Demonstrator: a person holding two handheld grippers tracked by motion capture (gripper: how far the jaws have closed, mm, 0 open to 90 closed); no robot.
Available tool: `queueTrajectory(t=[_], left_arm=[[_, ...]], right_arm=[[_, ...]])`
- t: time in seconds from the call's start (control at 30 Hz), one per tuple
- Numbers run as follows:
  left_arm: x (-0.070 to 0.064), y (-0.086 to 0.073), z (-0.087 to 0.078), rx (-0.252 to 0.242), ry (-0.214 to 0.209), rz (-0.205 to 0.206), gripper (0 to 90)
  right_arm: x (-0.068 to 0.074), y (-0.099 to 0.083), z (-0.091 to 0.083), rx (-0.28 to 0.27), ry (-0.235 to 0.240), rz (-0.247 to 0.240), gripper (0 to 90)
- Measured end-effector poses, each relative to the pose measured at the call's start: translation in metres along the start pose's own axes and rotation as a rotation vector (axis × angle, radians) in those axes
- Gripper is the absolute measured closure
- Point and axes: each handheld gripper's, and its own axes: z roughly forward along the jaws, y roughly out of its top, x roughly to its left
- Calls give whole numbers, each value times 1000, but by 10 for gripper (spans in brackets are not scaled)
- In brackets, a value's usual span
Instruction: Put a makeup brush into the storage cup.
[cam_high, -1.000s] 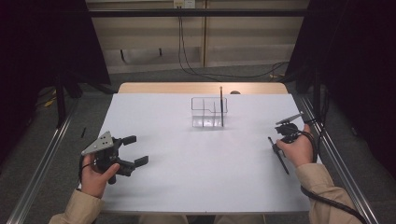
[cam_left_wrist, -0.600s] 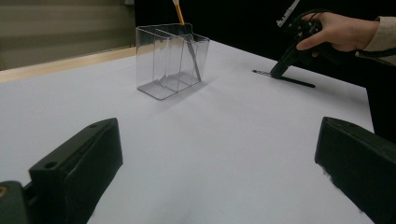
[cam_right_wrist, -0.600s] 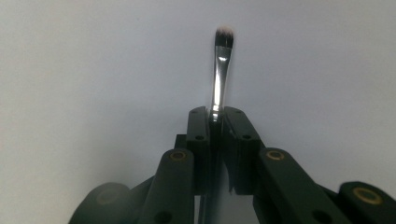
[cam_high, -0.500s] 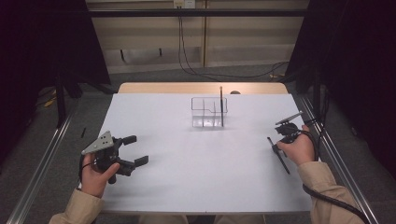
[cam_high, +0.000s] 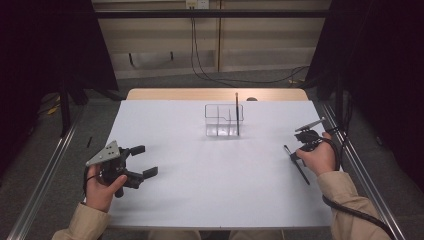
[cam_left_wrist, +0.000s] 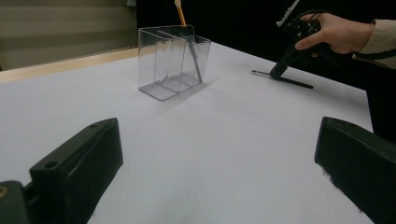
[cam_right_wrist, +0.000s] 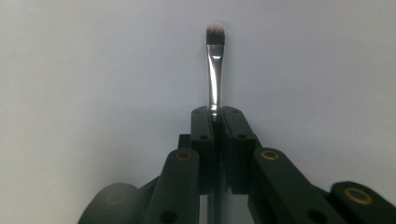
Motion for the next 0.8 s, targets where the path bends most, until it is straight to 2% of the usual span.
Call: queueTrajectory(t=[0.23, 0.6, 0.7, 0.8], left_arm=[[0, 0, 0, -1, 0, 3, 9], [0, 0, -1, -1, 2, -1, 9], [0, 0, -1, -1, 2, 1, 9], [0, 1, -1, -2, 1, 3, 9]], right_arm=[[7, -1, -5, -174, 75, 28, 844], [14, -6, -18, -468, 141, 49, 844], [16, -8, -20, -533, 152, 53, 844], [17, -9, -21, -576, 162, 52, 844]])
